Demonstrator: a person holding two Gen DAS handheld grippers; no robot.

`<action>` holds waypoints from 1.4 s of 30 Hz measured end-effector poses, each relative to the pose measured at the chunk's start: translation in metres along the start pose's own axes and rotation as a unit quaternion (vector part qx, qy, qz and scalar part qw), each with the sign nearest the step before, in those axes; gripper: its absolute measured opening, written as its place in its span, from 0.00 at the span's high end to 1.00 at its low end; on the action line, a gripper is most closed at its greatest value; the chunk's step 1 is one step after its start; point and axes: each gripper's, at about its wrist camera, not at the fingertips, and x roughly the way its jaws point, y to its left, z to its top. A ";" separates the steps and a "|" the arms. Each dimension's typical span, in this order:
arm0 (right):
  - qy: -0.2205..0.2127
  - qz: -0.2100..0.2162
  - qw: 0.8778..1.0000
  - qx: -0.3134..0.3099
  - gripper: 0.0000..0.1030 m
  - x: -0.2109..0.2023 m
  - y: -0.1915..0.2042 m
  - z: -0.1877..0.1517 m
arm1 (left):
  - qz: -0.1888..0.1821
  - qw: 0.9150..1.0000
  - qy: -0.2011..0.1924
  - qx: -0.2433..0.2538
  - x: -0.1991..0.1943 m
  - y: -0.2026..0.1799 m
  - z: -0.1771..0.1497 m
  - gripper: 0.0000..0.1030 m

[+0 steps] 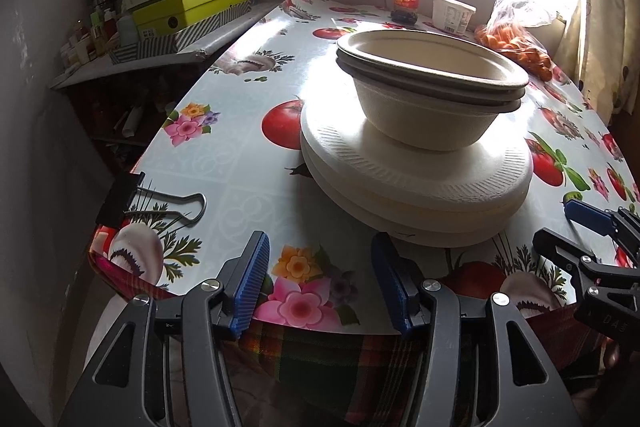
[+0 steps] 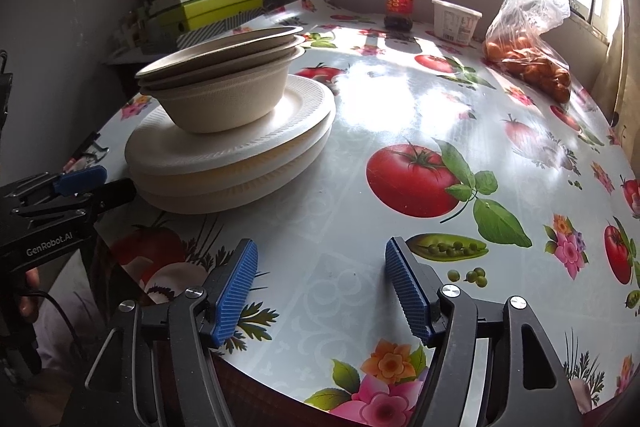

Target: Organize plates and bowls

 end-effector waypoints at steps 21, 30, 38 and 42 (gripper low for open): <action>-0.001 -0.001 1.000 0.001 0.30 0.000 -0.001 0.000 | 0.003 1.000 -0.004 0.000 0.000 -0.001 0.000 0.46; -0.001 -0.002 1.000 0.001 0.30 0.000 -0.001 -0.001 | 0.003 1.000 -0.004 -0.001 0.000 -0.001 0.000 0.46; -0.002 -0.002 1.000 0.001 0.29 0.000 -0.001 -0.001 | 0.003 1.000 -0.004 -0.001 0.000 -0.001 0.000 0.46; -0.002 -0.002 1.000 0.001 0.29 0.000 -0.001 -0.001 | 0.003 1.000 -0.004 -0.001 0.000 -0.001 0.000 0.46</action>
